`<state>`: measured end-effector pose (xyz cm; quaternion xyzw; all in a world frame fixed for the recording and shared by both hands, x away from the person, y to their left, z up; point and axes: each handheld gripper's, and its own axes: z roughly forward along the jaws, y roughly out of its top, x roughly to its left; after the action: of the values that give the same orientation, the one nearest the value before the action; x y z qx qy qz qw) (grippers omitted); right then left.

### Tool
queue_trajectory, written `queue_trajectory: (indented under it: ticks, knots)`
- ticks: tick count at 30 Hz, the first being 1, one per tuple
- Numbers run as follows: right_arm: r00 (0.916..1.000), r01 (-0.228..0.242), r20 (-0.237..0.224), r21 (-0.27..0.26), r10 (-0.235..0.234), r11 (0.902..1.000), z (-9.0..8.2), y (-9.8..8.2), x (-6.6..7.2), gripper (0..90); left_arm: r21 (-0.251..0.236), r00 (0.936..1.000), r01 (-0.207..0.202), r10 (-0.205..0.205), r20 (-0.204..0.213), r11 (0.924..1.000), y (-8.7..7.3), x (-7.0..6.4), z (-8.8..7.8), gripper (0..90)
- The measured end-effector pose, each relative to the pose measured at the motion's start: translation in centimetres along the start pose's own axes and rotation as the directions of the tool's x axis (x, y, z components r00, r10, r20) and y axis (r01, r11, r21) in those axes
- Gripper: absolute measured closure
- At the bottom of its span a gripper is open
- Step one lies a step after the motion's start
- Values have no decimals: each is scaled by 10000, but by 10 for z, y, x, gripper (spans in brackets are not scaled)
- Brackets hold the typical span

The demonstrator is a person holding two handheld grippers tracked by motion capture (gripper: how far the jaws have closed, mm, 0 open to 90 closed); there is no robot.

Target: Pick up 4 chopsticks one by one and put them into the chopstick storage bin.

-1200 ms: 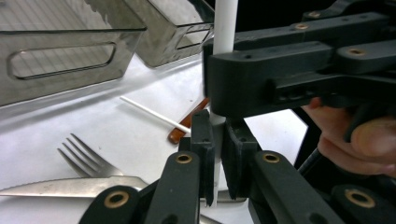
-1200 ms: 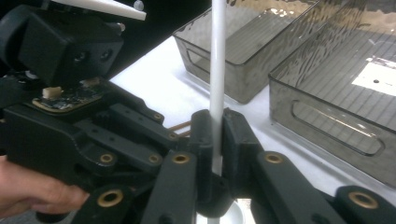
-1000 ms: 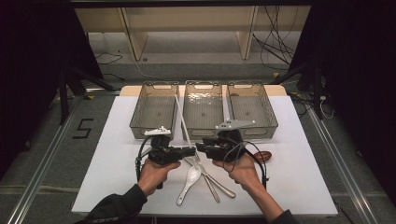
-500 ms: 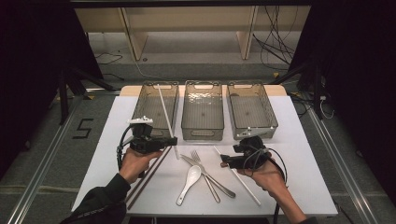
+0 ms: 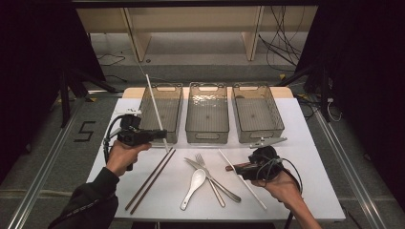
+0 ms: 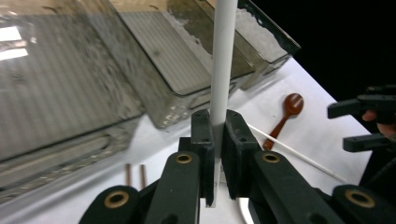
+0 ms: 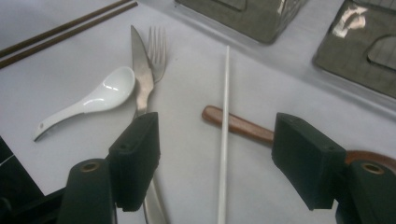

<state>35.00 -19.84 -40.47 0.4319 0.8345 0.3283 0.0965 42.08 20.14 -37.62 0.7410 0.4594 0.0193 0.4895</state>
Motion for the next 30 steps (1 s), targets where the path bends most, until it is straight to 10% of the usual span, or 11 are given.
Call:
queue_trajectory:
  ticks: [12,30]
  knots:
    - [10000,-51,-6,170,51,9998,-6,-15,-2,314,351,9967,-110,138,-804,9993,36,27,-12,833]
    - [9996,2,-266,232,5,9997,-7,-17,1,299,1173,9702,-177,454,-2380,9929,71,66,8,832]
